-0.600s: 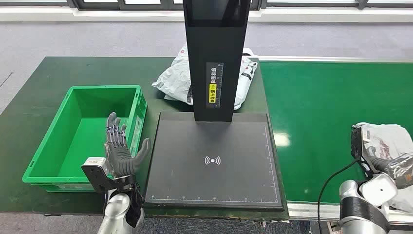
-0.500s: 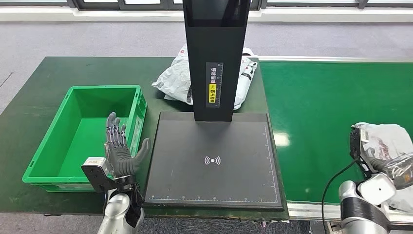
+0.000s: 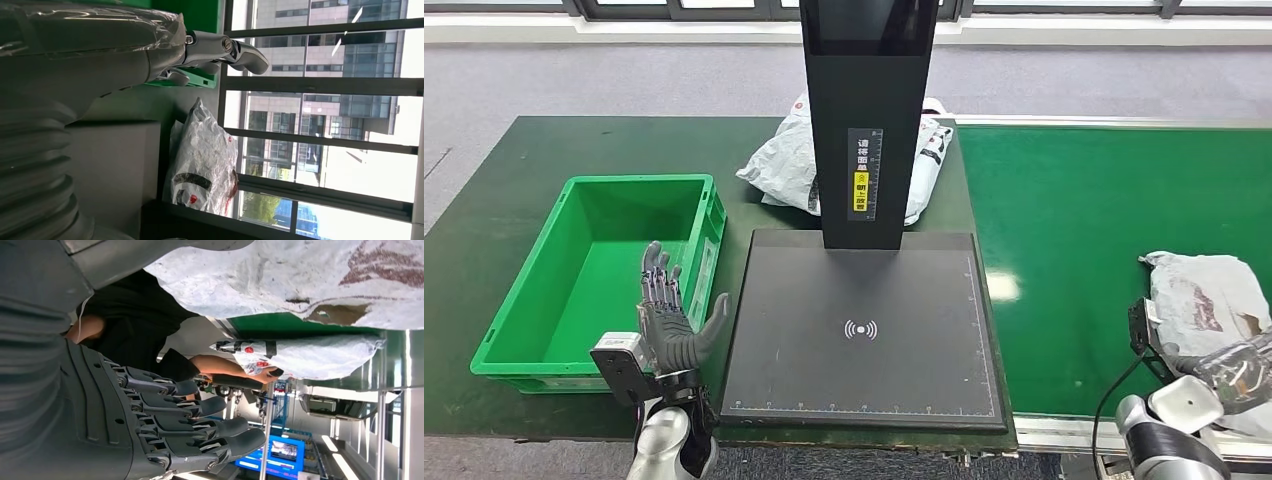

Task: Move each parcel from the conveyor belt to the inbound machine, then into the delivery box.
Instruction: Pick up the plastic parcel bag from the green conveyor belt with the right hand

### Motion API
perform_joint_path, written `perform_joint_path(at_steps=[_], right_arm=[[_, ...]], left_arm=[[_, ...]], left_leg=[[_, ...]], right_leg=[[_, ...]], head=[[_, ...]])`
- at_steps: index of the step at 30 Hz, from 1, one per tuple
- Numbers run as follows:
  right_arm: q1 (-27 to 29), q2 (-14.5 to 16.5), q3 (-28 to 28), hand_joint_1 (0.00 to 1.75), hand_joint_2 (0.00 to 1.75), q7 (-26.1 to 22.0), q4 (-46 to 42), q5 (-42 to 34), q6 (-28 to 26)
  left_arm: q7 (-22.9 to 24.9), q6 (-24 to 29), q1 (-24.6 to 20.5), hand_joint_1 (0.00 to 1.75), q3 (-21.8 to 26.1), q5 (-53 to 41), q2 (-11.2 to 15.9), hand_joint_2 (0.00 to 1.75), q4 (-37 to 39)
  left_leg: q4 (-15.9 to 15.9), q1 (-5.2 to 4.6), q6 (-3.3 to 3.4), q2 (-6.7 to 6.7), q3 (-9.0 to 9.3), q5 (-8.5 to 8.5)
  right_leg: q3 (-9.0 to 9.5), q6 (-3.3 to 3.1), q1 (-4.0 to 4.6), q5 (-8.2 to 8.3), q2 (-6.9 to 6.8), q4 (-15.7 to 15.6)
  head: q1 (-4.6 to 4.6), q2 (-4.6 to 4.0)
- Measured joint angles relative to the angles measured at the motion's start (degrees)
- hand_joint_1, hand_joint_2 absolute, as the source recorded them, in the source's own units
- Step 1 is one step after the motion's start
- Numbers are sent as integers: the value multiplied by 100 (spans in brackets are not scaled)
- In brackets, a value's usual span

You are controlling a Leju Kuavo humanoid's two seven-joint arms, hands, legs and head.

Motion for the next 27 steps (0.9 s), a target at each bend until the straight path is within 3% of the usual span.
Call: perform_joint_path(at_steps=[11, 18, 27], right_arm=[[-22, -55, 86, 0, 175, -14, 683, -2, 48], [-34, -53, -37, 0, 175, -494, 906, -162, 439], [-27, -68, -244, 0, 175, -407, 990, -149, 663]], left_arm=[[0, -48, 3, 0, 23, 31, 1, 175, 16], [0, -170, 15, 0, 114, 28, 1, 175, 29], [0, -186, 18, 0, 146, 18, 1, 175, 55]], left_leg=[[0, 0, 0, 0, 0, 0], [0, 0, 0, 0, 0, 0], [0, 0, 0, 3, 2, 0]], right_leg=[[0, 0, 0, 0, 0, 0], [0, 0, 0, 0, 0, 0], [-1, 0, -1, 0, 3, 0]], head=[[0, 0], [0, 0], [0, -1]])
